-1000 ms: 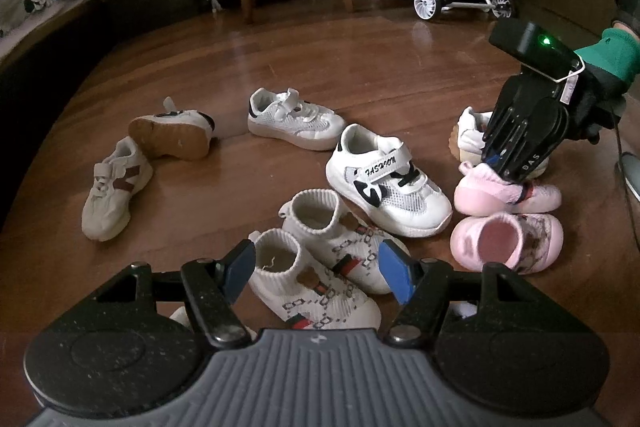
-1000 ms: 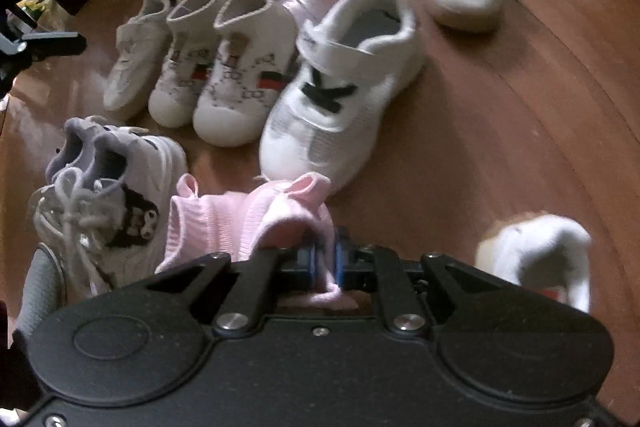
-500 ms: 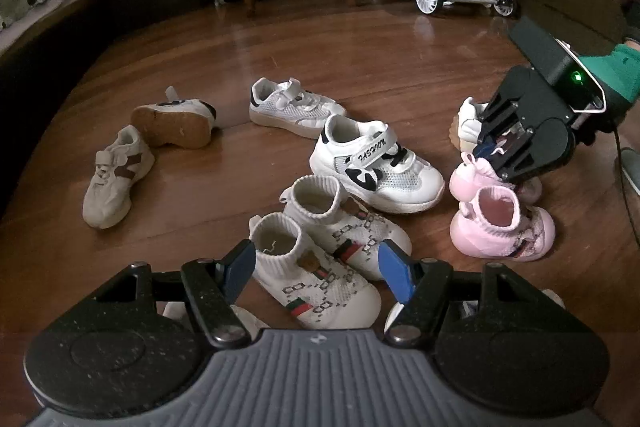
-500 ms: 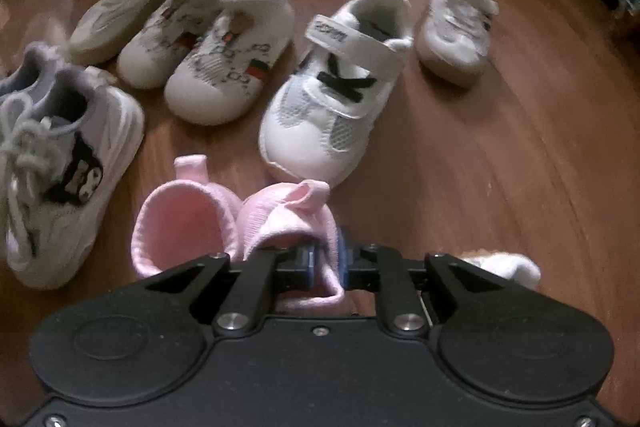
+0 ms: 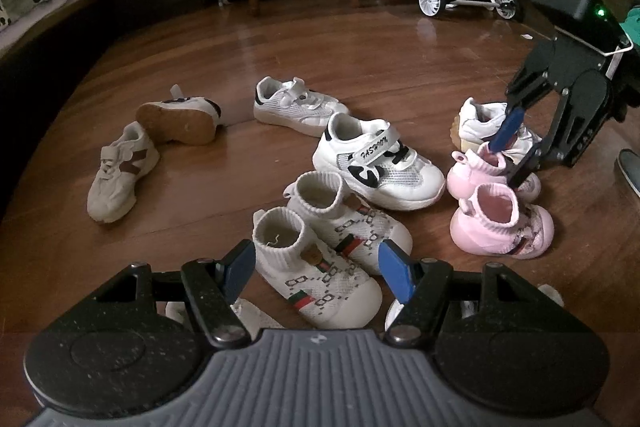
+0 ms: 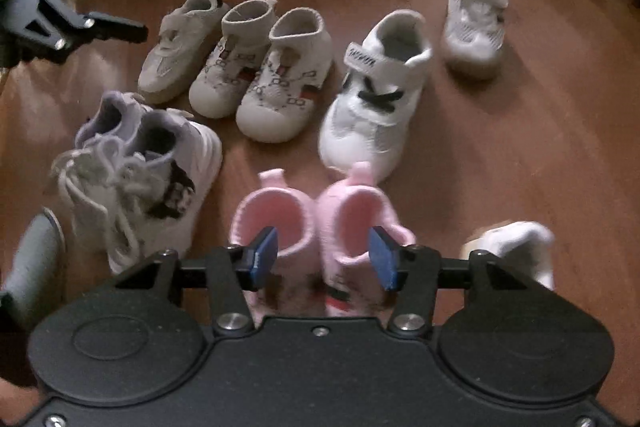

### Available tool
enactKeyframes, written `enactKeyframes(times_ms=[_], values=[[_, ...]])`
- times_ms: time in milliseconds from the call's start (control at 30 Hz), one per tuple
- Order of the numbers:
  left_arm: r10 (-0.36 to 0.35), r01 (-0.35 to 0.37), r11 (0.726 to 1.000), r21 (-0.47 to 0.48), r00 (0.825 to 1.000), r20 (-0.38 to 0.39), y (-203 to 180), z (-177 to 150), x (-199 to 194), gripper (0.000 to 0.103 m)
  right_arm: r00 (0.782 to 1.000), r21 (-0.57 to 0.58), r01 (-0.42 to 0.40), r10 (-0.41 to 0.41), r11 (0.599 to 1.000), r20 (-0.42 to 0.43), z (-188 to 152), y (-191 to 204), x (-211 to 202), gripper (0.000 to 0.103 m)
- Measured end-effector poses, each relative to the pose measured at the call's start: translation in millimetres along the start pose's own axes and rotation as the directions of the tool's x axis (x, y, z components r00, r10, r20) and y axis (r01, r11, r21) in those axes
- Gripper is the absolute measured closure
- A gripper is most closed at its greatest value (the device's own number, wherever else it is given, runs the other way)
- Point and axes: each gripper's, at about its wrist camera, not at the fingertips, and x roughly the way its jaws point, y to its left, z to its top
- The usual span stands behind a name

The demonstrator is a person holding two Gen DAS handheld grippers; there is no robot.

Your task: Organize scattered shoes

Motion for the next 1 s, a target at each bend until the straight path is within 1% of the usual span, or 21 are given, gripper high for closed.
enactKeyframes(times_ms=[100, 167, 267, 333, 367, 400, 433, 467, 500, 533, 567, 600, 633, 667, 767, 800, 900, 967, 1000], values=[[-0.003, 0.003, 1.0, 0.003, 1.0, -0.004, -1, -1, 0, 0.036, 0.999, 0.074, -0.024, 0.026, 0.997, -0.022, 5, -5, 14, 0.05], [0.0, 0.0, 1.0, 0.007, 1.0, -0.011, -1, -3, 1, 0.036, 0.999, 0.098, -0.023, 0.028, 0.995, -0.044, 5, -7, 23, 0.05], [0.003, -0.003, 1.0, 0.011, 1.0, -0.018, 0, -5, 2, 0.036, 0.997, 0.074, -0.006, 0.012, 0.997, -0.074, 4, -2, 38, 0.05], [0.004, -0.003, 1.0, 0.011, 1.0, -0.018, 1, -5, 2, 0.036, 0.996, 0.004, 0.025, -0.025, 1.0, -0.082, 2, 8, 47, 0.05], [0.004, -0.004, 1.0, 0.01, 1.0, -0.017, 1, -5, 2, 0.036, 0.996, -0.014, 0.034, -0.035, 0.999, -0.077, 1, 10, 49, 0.059], [0.005, -0.005, 1.0, 0.008, 1.0, -0.015, 1, -5, 1, 0.036, 0.997, 0.001, 0.033, -0.033, 0.999, -0.071, 1, 6, 49, 0.067], [0.006, -0.006, 1.0, 0.006, 1.0, -0.013, 2, -5, 0, 0.036, 0.997, 0.072, -0.01, 0.015, 0.997, -0.073, 1, -7, 47, 0.078], [0.007, -0.007, 1.0, 0.004, 1.0, -0.011, 2, -6, -1, 0.036, 0.993, 0.172, -0.077, 0.091, 0.982, -0.072, 2, -26, 45, 0.088], [0.008, -0.008, 1.0, 0.004, 1.0, -0.011, 3, -6, -2, 0.036, 0.986, 0.244, -0.131, 0.152, 0.961, -0.069, 1, -40, 42, 0.09], [0.01, -0.01, 1.0, 0.003, 1.0, -0.012, 3, -7, -3, 0.036, 0.979, 0.284, -0.161, 0.189, 0.945, -0.075, 0, -47, 39, 0.09], [0.012, -0.012, 1.0, 0.002, 1.0, -0.014, 3, -8, -3, 0.036, 0.971, 0.36, -0.183, 0.226, 0.915, -0.08, -1, -54, 37, 0.09], [0.013, -0.013, 1.0, 0.001, 1.0, -0.013, 4, -8, -4, 0.036, 0.96, 0.46, -0.203, 0.267, 0.865, -0.079, -4, -62, 35, 0.089], [0.015, -0.015, 1.0, 0.001, 1.0, -0.012, 4, -8, -5, 0.036, 0.952, 0.505, -0.218, 0.297, 0.835, -0.079, -5, -64, 35, 0.089], [0.015, -0.015, 1.0, -0.001, 1.0, -0.011, 4, -8, -5, 0.036, 0.944, 0.515, -0.233, 0.318, 0.825, -0.082, -5, -61, 35, 0.092], [0.013, -0.013, 1.0, -0.003, 1.0, -0.007, 3, -6, -5, 0.036, 0.932, 0.53, -0.254, 0.351, 0.809, -0.089, -5, -40, 44, 0.092], [0.012, -0.012, 1.0, 0.001, 1.0, -0.008, 2, -6, -4, 0.036, 0.935, 0.509, -0.25, 0.342, 0.824, -0.095, -4, -33, 45, 0.092], [0.007, -0.007, 1.0, 0.008, 1.0, -0.007, 0, -5, -3, 0.036, 0.954, 0.394, -0.213, 0.277, 0.894, -0.113, -2, -15, 48, 0.09], [0.003, -0.003, 1.0, 0.008, 1.0, -0.009, -1, -6, -2, 0.036, 0.965, 0.313, -0.185, 0.232, 0.932, -0.119, 0, -3, 50, 0.083], [0.005, -0.005, 1.0, 0.009, 1.0, -0.013, 0, -7, -2, 0.036, 0.97, 0.271, -0.17, 0.209, 0.947, -0.121, 1, 3, 50, 0.083]])
